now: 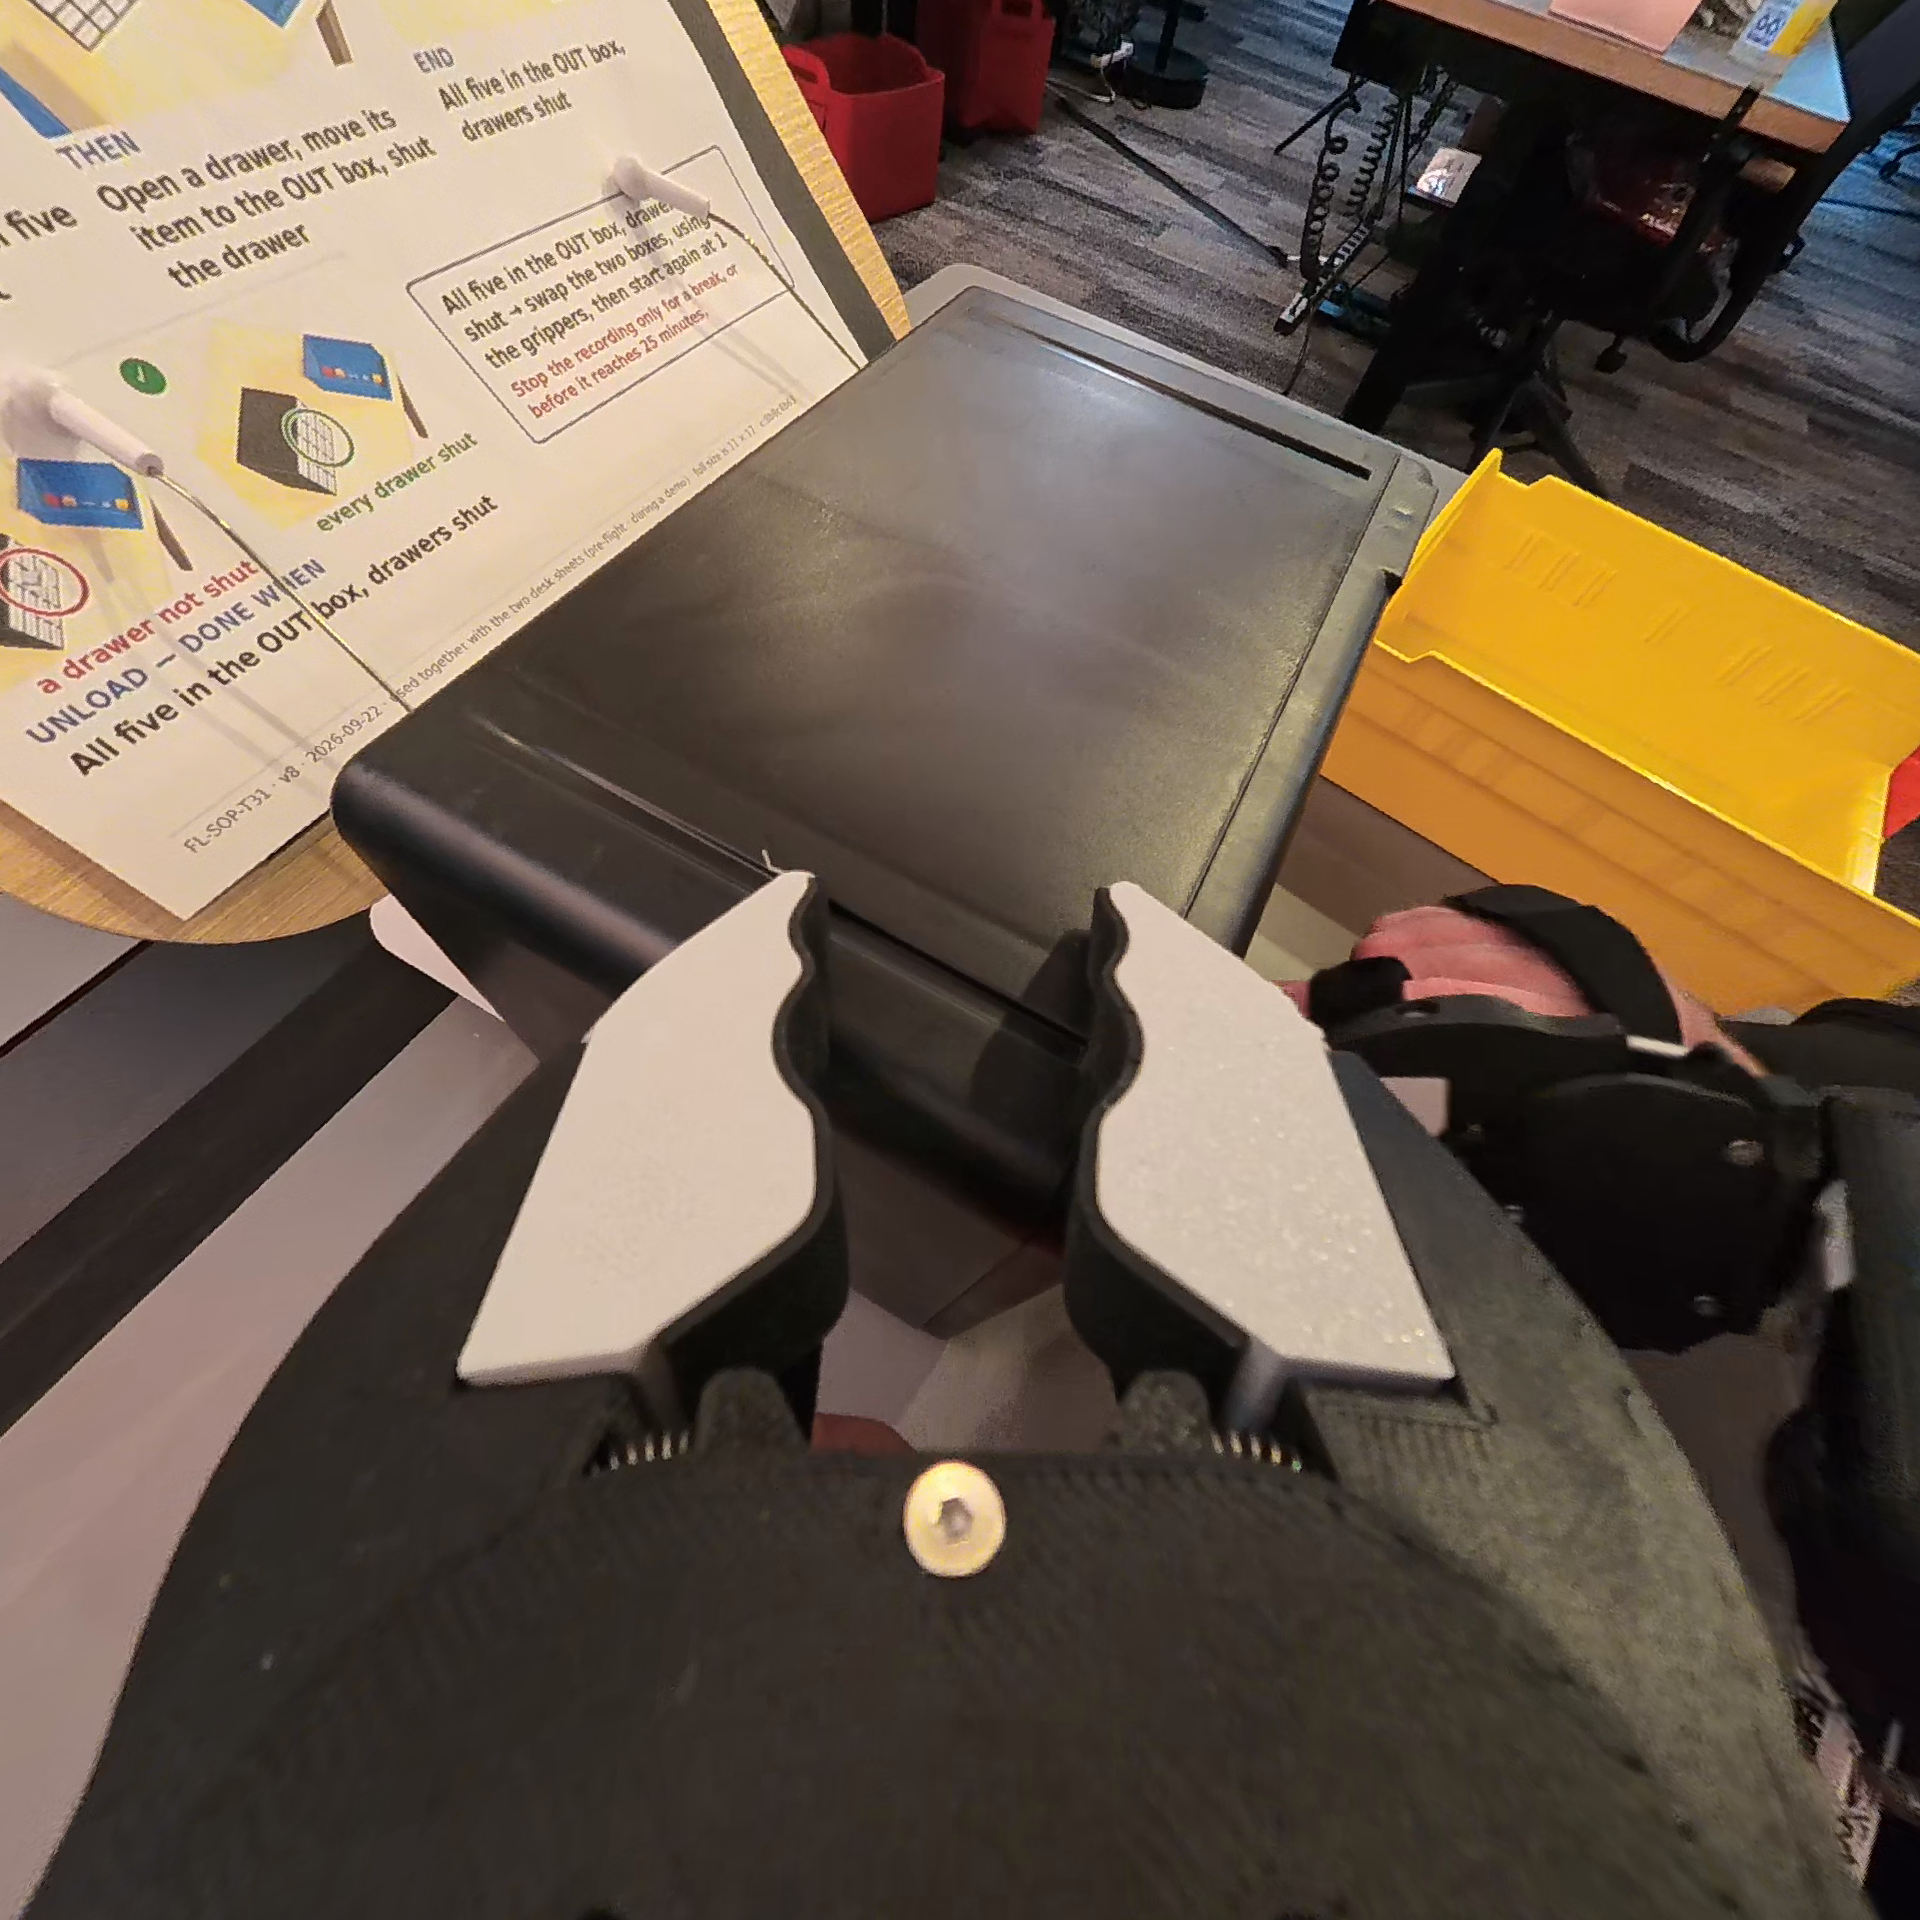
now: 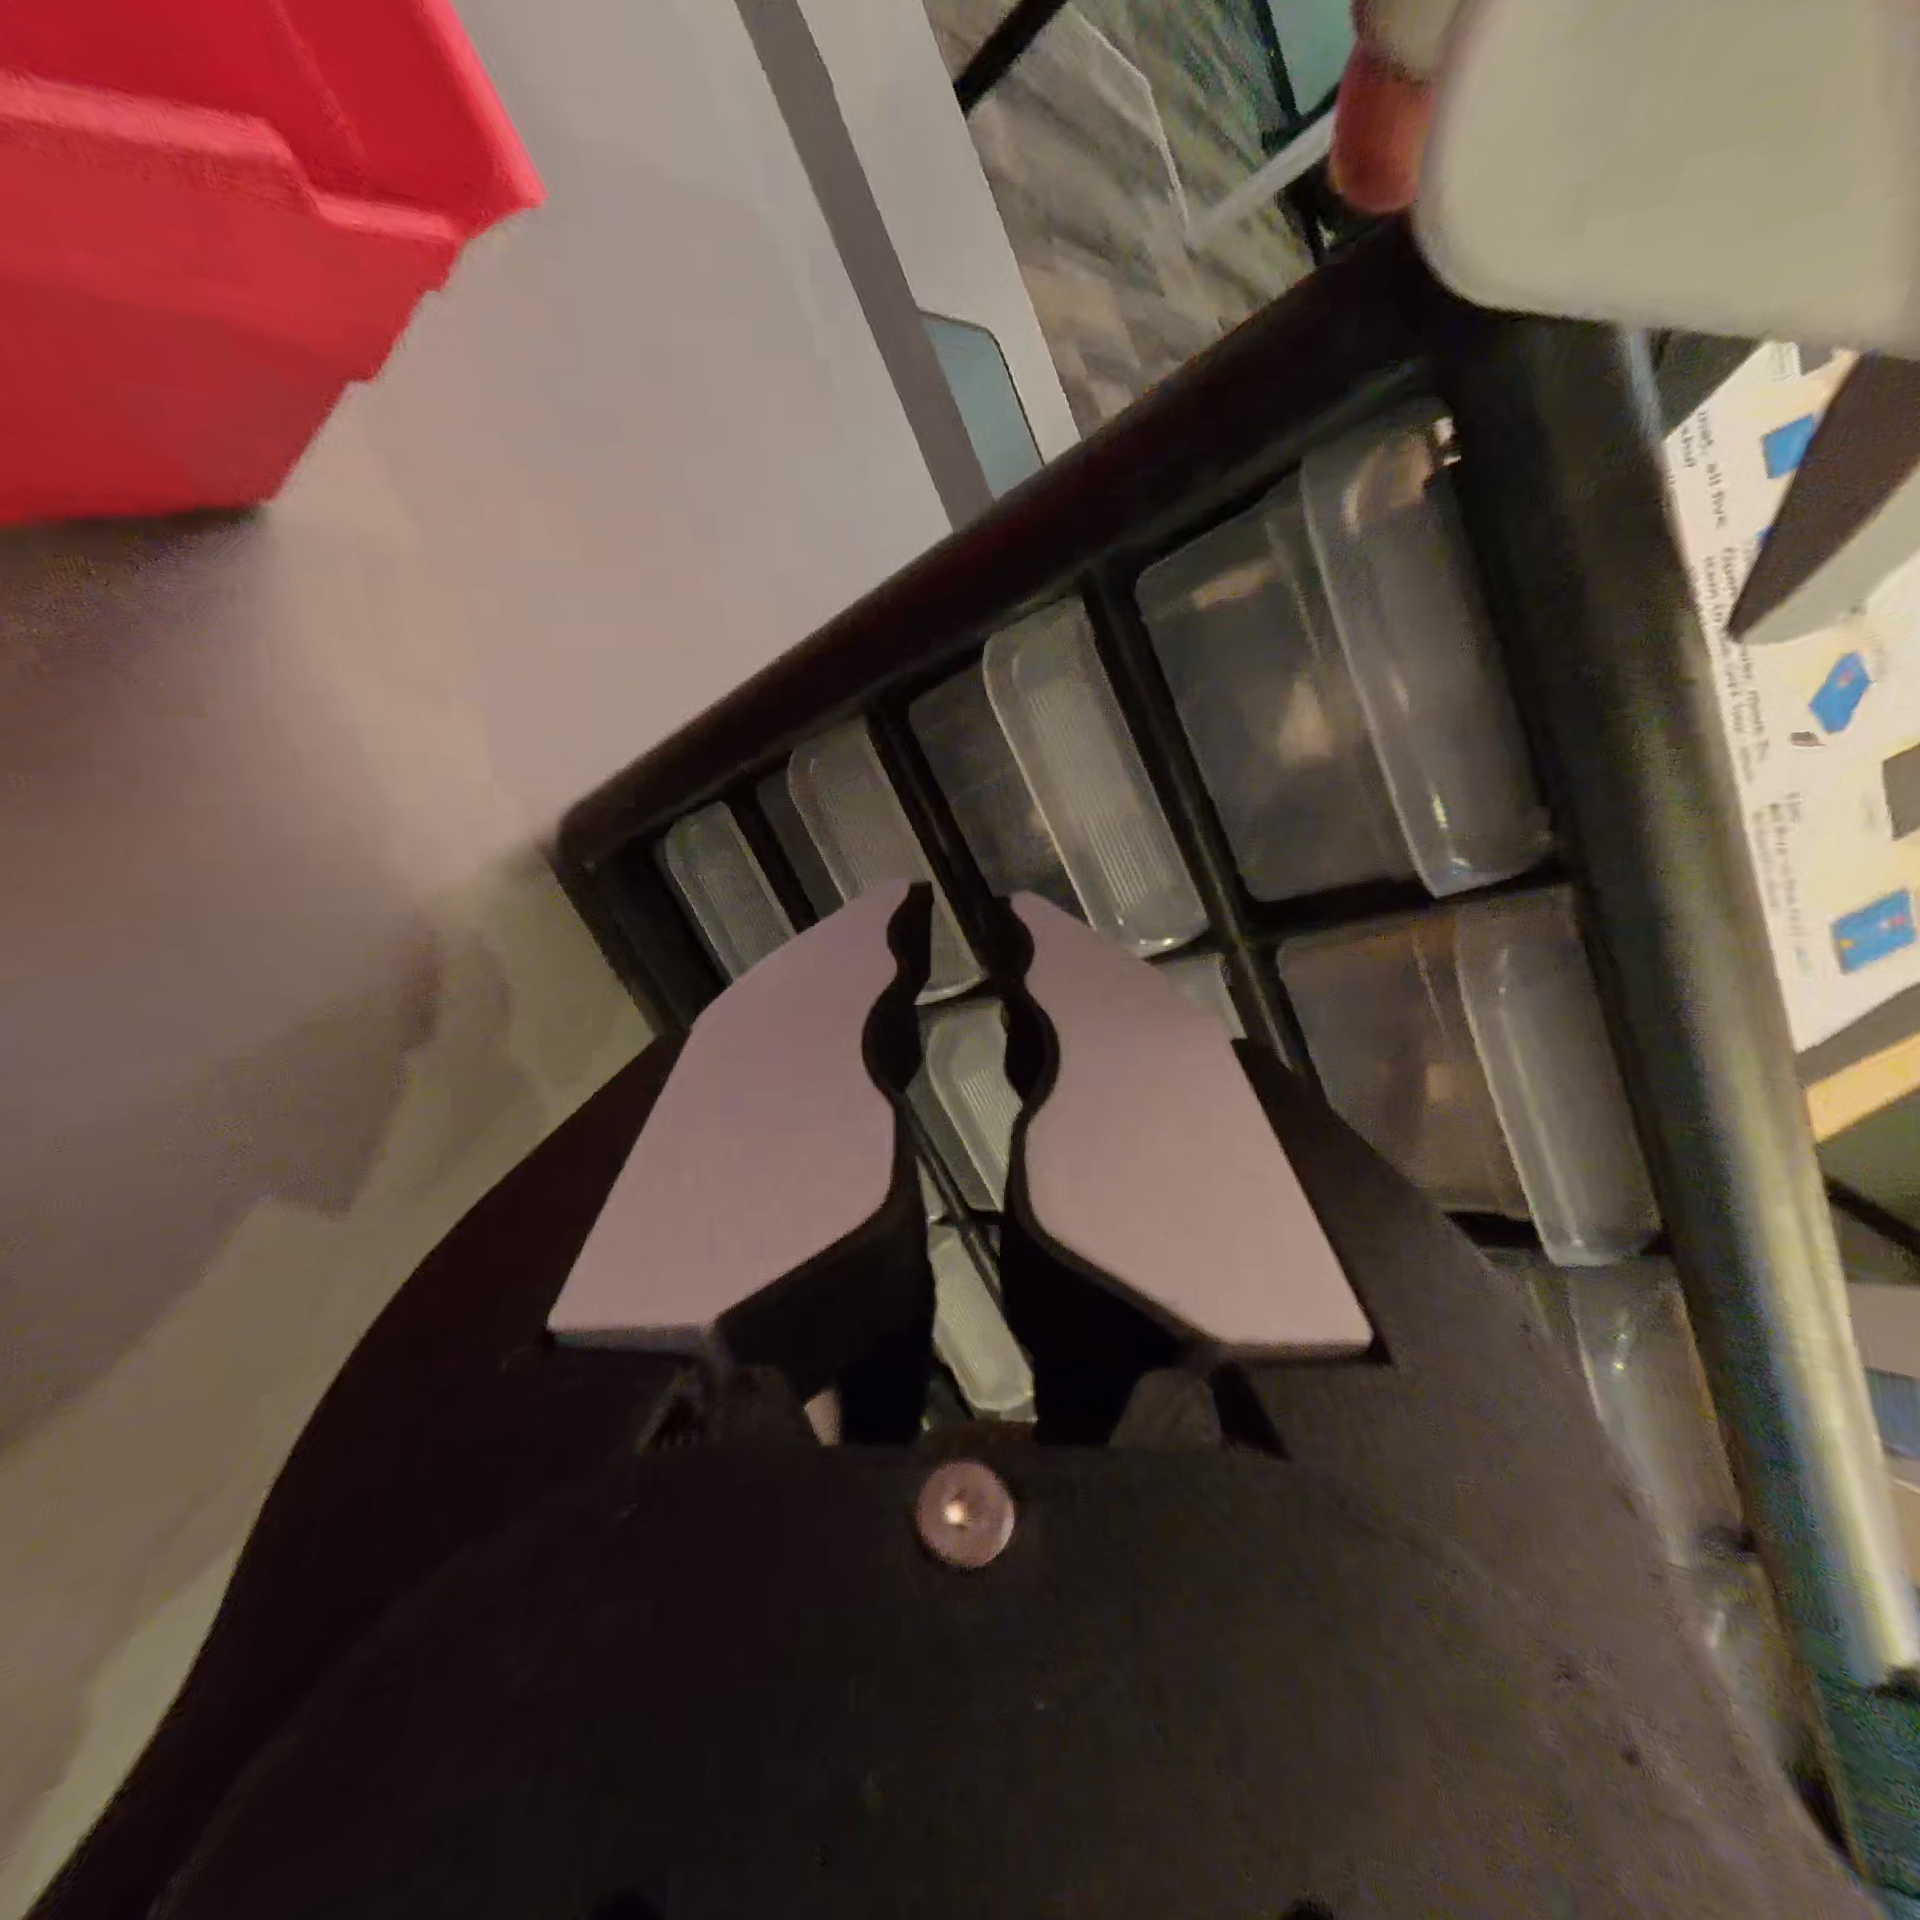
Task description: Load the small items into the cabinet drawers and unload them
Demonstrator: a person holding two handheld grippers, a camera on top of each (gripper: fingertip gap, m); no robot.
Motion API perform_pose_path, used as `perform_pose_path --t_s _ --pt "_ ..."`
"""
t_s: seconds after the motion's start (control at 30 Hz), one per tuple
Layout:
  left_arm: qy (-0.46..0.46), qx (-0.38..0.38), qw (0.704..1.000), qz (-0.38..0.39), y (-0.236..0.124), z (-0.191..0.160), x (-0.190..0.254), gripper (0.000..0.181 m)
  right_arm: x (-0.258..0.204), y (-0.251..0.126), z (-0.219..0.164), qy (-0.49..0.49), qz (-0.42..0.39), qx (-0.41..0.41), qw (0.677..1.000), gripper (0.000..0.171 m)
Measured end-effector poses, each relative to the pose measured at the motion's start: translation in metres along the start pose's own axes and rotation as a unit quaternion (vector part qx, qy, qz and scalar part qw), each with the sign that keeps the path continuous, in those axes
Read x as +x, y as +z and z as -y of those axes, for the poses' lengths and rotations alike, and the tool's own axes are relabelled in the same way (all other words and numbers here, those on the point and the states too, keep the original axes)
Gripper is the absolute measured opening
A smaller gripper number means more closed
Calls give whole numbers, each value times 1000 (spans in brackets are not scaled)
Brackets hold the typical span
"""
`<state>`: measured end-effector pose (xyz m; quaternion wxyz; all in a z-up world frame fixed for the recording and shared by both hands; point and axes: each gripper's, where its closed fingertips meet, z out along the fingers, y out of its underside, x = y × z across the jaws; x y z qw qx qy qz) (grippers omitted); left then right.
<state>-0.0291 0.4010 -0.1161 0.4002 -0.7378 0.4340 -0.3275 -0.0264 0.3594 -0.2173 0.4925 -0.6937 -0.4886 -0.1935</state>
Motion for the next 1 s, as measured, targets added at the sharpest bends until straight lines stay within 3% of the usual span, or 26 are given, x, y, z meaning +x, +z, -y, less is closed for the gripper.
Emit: perform_pose_path --t_s 0.03,0.13,0.23,0.43,0.5,0.8,1.0 --pt "0 0 1000 0 0 0 0 49 -2 -5 5 9 10 18 1000 16" --pt "-2 2 1000 0 0 0 0 49 14 -33 13 39 -17 70 997 24" --pt "-3 5 1000 -1 0 0 0 49 59 -51 0 39 -126 64 989 29" --pt "-4 5 1000 0 0 0 0 49 74 -48 -5 -56 -196 74 976 14" --pt "-4 6 1000 1 0 0 0 49 71 -46 -5 -53 -194 85 976 19" --pt "-2 9 1000 0 0 0 0 50 78 -50 -2 -71 -195 96 974 8" --pt "0 9 1000 3 0 0 0 50 75 -75 3 -59 -182 108 976 5"
